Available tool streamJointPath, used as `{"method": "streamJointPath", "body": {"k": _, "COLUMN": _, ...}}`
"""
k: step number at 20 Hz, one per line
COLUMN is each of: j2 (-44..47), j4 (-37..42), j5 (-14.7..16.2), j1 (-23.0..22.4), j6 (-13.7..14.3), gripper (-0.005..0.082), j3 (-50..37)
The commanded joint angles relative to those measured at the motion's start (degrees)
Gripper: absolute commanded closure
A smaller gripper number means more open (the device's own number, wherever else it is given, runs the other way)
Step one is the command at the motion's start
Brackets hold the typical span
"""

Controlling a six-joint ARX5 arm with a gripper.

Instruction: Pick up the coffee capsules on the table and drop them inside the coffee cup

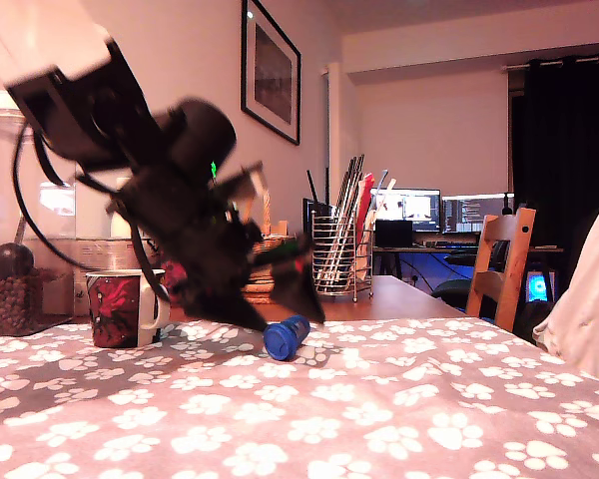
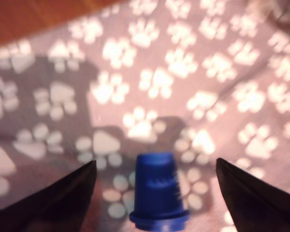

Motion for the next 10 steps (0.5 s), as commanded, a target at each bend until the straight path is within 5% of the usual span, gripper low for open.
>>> {"method": "streamJointPath", "body": {"k": 1, "j2": 1.9, "j4": 0.0, "j5": 0.1, "j1": -0.4, "j6": -0.4, "gripper": 0.0060, "j3": 0.4}}
{"method": "streamJointPath", "body": {"k": 7, "j2": 2.8, "j4": -2.5, "j5": 0.1, "j1": -0.4, "j6": -1.4, "gripper": 0.0062, "j3": 2.2}}
{"method": "streamJointPath", "body": {"k": 10, "j2": 2.8, "j4": -3.8, "j5": 0.0, "j1": -0.5, "j6": -1.5, "gripper": 0.0156, "j3": 2.4}}
